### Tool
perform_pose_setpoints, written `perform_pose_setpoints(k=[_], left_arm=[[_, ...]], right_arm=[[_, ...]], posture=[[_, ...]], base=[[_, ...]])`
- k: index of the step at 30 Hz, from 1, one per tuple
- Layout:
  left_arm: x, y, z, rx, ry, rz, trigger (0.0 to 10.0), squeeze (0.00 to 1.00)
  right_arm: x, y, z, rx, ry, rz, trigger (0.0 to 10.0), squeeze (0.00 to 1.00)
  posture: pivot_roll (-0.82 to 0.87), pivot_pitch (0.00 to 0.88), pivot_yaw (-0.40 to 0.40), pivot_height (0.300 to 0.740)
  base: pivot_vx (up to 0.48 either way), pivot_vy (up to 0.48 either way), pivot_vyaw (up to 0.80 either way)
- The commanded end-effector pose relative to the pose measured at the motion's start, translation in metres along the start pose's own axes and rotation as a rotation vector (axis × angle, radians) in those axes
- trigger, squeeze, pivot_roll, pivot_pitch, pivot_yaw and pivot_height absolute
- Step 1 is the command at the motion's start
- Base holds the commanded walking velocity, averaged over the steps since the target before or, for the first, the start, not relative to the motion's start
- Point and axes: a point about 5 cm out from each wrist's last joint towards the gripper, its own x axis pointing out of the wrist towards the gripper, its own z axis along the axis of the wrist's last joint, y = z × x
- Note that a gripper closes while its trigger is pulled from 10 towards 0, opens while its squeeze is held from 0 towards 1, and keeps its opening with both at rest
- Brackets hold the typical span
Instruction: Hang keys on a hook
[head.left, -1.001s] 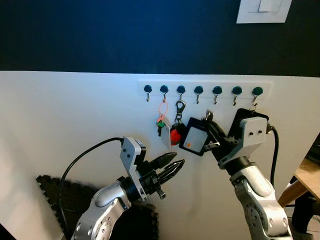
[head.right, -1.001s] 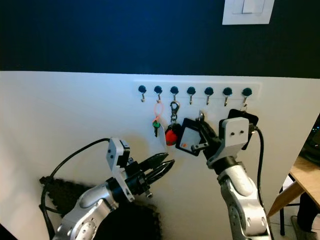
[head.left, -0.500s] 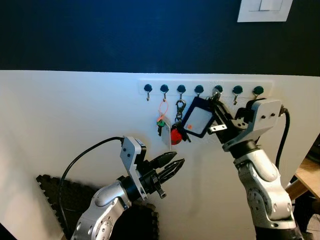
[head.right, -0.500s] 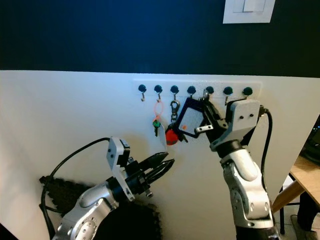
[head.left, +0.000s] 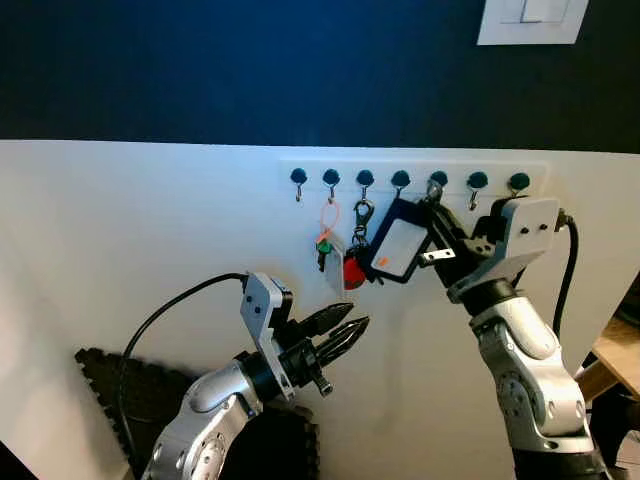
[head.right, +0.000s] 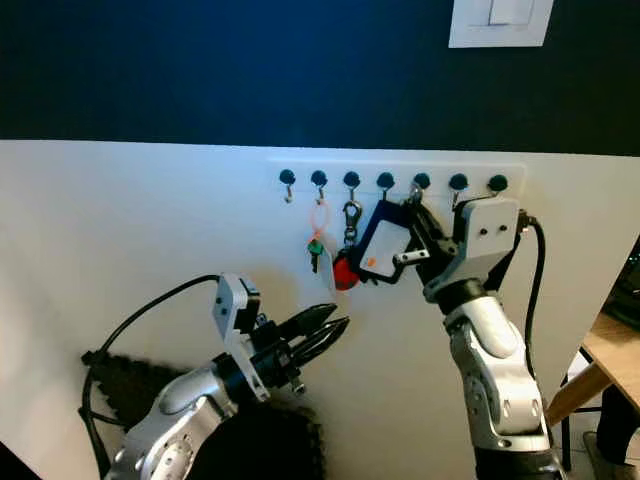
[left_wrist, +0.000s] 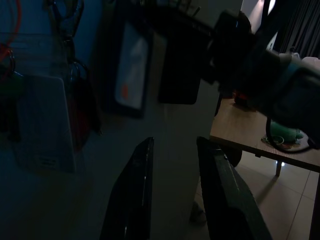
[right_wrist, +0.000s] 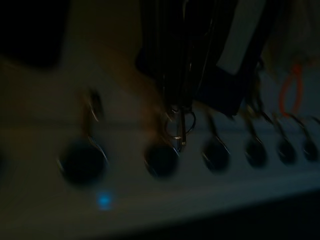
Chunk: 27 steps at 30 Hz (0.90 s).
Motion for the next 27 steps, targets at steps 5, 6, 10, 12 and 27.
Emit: perform_pose_setpoints(k=[5,6,10,12,27], left_arm=[[0.001,-0.002,0.002,0.008,-0.004,-0.011,10.0,0.00],[0.001,-0.002,0.002,0.008,-0.004,-0.011,10.0,0.00],[0.001,-0.002,0.002,0.008,-0.005,-0.012,10.0,0.00],[0.001,-0.002,0.002,0.009,-0.005,-0.013,10.0,0.00],[0.001,-0.002,0.002,0.013,-0.003,-0.011,10.0,0.00]], right_arm=[[-0.011,-0.011,-0.003,0.002,0.012,-0.083,10.0,0.00],[-0.011,-0.011,-0.003,0.002,0.012,-0.083,10.0,0.00],[-0.016,-0.014,-0.004,-0.008,0.009,-0.121,10.0,0.00],[-0.018,-0.015,-0.005,-0.010,0.008,-0.135,10.0,0.00],[-0.027,-0.009,-0.016,-0.003,0.040,-0.119,10.0,0.00]], posture=[[0.06,0.058,0.051,0.740],[0.06,0.058,0.051,0.740],[0.06,0.056,0.051,0.740],[0.06,0.055,0.052,0.740],[0.06,0.056,0.052,0.740]], base=[[0.000,0.000,0.00],[0.000,0.000,0.00],[0.000,0.000,0.00],[0.000,0.000,0.00],[0.000,0.000,0.00]])
